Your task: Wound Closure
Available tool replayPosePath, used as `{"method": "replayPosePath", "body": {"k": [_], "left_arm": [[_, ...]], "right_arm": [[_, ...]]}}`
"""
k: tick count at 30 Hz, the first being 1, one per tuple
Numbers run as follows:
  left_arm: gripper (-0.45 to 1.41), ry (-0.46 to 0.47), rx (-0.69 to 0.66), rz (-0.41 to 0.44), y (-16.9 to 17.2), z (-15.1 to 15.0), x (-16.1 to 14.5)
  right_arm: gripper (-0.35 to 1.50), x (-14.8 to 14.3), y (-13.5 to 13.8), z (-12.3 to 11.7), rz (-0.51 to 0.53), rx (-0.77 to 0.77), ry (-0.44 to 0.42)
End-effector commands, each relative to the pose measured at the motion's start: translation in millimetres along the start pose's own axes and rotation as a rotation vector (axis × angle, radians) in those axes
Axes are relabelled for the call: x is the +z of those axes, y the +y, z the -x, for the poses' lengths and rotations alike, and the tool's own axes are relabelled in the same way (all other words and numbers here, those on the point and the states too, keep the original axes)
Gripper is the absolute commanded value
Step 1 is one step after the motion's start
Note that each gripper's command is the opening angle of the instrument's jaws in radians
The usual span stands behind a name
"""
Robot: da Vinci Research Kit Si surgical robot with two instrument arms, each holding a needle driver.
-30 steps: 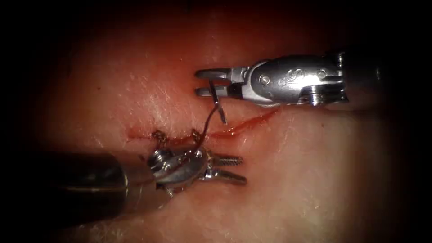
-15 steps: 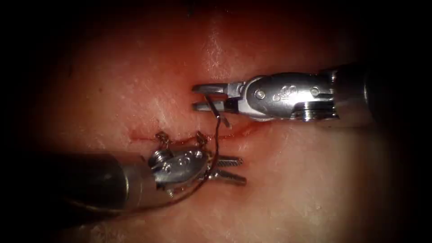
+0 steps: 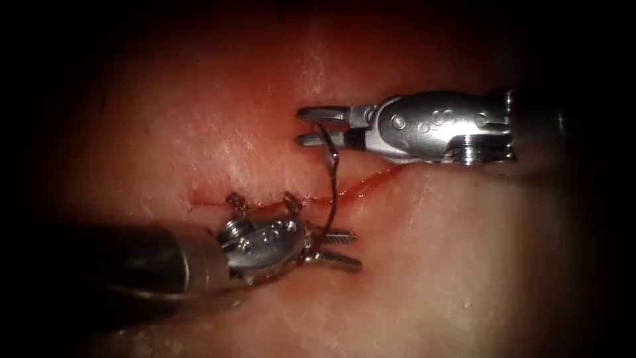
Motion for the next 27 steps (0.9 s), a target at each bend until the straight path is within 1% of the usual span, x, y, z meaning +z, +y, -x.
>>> {"method": "replayPosePath", "body": {"k": [1, 5, 12, 18, 21, 25, 27], "left_arm": [[0.31, -0.003, 0.002, 0.001, -0.3, 0.6, 0.9], [0.31, -0.008, 0.006, -0.006, -1.1, 1.7, 1.4], [0.29, -0.027, -0.023, -0.02, -3.8, 5.5, 1.8], [0.29, -0.03, -0.028, -0.017, -4.0, 5.4, 1.4], [0.29, -0.03, -0.03, -0.019, -3.8, 5.3, 1.7], [0.29, -0.029, -0.03, -0.019, -3.6, 5.3, 1.8], [0.29, -0.029, -0.031, -0.019, -3.6, 5.3, 1.8]], "right_arm": [[-0.35, 0.8, 0.2, 0.0, -0.003, 0.006, 0.003], [-0.35, 0.8, 0.0, 0.1, -0.004, 0.003, 0.006], [-0.35, 1.0, -1.0, 1.1, -0.009, 0.001, 0.0], [-0.35, 1.1, -1.1, 1.3, -0.008, 0.028, 0.002], [-0.35, 1.2, -0.9, 1.5, -0.029, 0.165, -0.013], [-0.35, 1.4, -0.3, 1.5, -0.073, 0.288, -0.037], [-0.35, 1.6, -0.1, 1.6, -0.096, 0.32, -0.062]]}}
